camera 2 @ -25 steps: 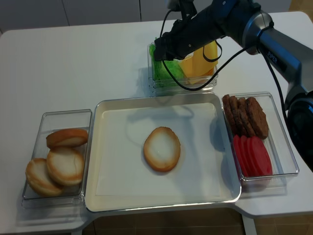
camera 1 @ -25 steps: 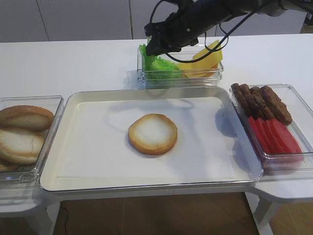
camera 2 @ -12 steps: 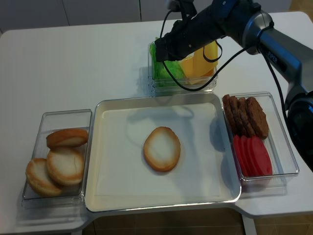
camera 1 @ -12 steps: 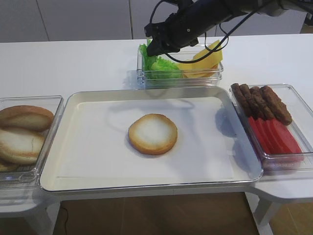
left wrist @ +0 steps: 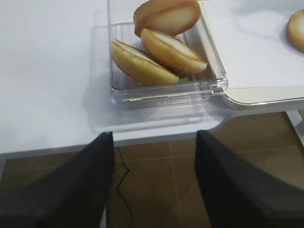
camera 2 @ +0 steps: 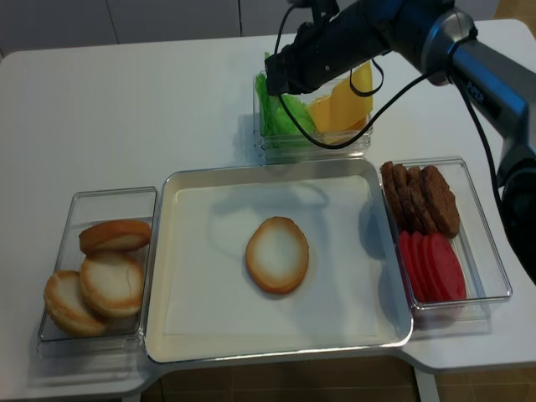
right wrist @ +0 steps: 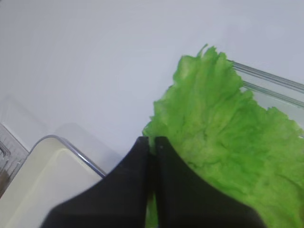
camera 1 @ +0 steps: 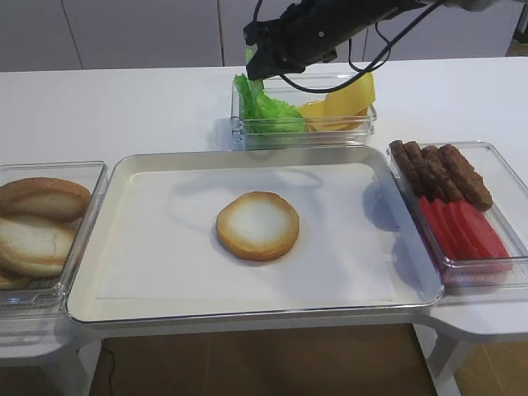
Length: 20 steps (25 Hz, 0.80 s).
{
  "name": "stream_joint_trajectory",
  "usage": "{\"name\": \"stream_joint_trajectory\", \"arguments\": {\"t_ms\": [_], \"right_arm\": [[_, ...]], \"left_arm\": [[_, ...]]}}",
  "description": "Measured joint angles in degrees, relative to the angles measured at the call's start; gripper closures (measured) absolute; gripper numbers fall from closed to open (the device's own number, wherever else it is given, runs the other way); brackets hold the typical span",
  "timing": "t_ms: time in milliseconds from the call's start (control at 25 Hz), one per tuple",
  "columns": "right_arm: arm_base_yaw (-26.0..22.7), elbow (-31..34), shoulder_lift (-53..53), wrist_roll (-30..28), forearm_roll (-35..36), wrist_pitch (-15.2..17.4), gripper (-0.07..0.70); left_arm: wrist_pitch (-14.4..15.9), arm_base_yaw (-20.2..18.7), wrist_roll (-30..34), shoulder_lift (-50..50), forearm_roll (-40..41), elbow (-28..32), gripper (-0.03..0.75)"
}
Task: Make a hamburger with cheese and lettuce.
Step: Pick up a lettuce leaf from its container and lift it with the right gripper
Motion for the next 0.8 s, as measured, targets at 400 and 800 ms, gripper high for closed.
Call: {"name": "stream_joint_trajectory", "arguments": {"t_ms": [400,800], "right_arm": [[0.0,0.0,-2.52,0.68,-0.96,1.33,0.622],[0.0,0.0,-9.67,8.23,-10.43,8.33,0.623]], "left_arm": [[0.0,0.0,0.0,0.0,0.0,0.0,0.31],[0.0,0.0,0.0,0.0,0.0,0.0,0.31]]}}
